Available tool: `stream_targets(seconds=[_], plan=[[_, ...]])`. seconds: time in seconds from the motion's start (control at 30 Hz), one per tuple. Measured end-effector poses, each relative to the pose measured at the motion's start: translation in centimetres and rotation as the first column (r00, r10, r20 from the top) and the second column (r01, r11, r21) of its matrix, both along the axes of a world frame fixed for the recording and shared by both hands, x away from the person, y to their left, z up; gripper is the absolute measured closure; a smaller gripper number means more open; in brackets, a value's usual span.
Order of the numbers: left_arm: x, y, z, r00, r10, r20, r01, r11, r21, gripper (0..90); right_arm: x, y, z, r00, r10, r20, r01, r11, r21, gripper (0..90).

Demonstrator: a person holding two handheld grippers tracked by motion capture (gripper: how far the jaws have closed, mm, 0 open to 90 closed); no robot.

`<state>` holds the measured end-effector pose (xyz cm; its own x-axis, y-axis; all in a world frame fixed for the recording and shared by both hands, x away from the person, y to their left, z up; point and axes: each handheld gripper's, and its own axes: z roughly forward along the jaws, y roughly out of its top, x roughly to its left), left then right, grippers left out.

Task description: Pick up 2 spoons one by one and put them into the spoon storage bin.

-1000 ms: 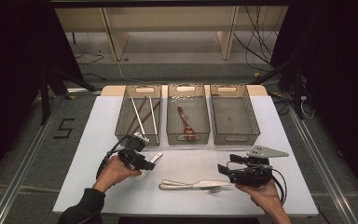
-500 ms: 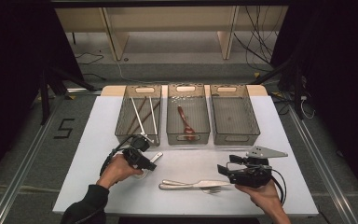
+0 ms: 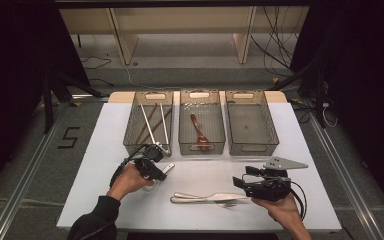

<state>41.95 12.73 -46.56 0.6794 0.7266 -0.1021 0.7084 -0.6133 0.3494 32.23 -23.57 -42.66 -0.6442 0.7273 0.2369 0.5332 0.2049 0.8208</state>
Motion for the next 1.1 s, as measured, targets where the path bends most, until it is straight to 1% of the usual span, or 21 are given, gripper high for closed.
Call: stream_targets(seconds=[0.07, 0.23, 0.37, 0.57, 0.7, 0.83, 0.87, 1.0, 1.1], plan=[[-0.03, -0.03, 0.0, 1.0, -0.002, 0.009, 0.002, 1.0, 0.004, 69.2, -0.01, 0.02, 0.0, 1.0, -0.001, 0.0, 0.001, 1.0, 0.0, 33.8], [-0.07, 0.04, -0.03, 0.9999, 0.003, 0.015, -0.003, 1.0, -0.008, 71.4, -0.03, -0.02, 0.02, 1.0, -0.003, -0.001, 0.003, 1.0, 0.0, 33.9], [-0.09, 0.05, -0.05, 0.9993, -0.013, 0.036, 0.013, 0.9999, -0.01, 72.1, -0.02, -0.05, 0.02, 1.0, -0.004, 0.0, 0.004, 1.0, 0.001, 34.1], [-0.28, -0.12, 0.01, 0.9982, -0.026, 0.055, 0.027, 0.9995, -0.015, 72.9, -0.02, -0.15, 0.04, 1.0, -0.007, 0.0, 0.007, 1.0, 0.004, 34.3], [-0.24, 0.02, 0.09, 0.9982, -0.031, 0.051, 0.032, 0.9992, -0.025, 73.2, 0.01, -0.23, 0.05, 0.9999, -0.012, 0.004, 0.012, 0.9999, 0.003, 34.4], [-0.3, 0.17, 0.29, 0.9978, -0.032, 0.058, 0.034, 0.9988, -0.035, 73.3, 0.01, -0.27, 0.07, 0.9999, -0.014, 0.004, 0.014, 0.9999, 0.005, 34.5], [-0.32, 0.18, 0.35, 0.9977, -0.028, 0.061, 0.031, 0.9987, -0.041, 73.4, 0.01, -0.28, 0.07, 0.9999, -0.014, 0.005, 0.014, 0.9999, 0.005, 34.5], [-0.39, 0.21, 0.66, 0.9962, -0.038, 0.078, 0.042, 0.9981, -0.044, 73.9, 0.01, -0.29, 0.07, 0.9999, -0.015, 0.004, 0.015, 0.9999, 0.006, 34.6], [-0.5, 0.22, 0.89, 0.9942, -0.029, 0.103, 0.036, 0.9976, -0.059, 74.8, 0.01, -0.29, 0.07, 0.9999, -0.015, 0.005, 0.015, 0.9999, 0.005, 34.6]])
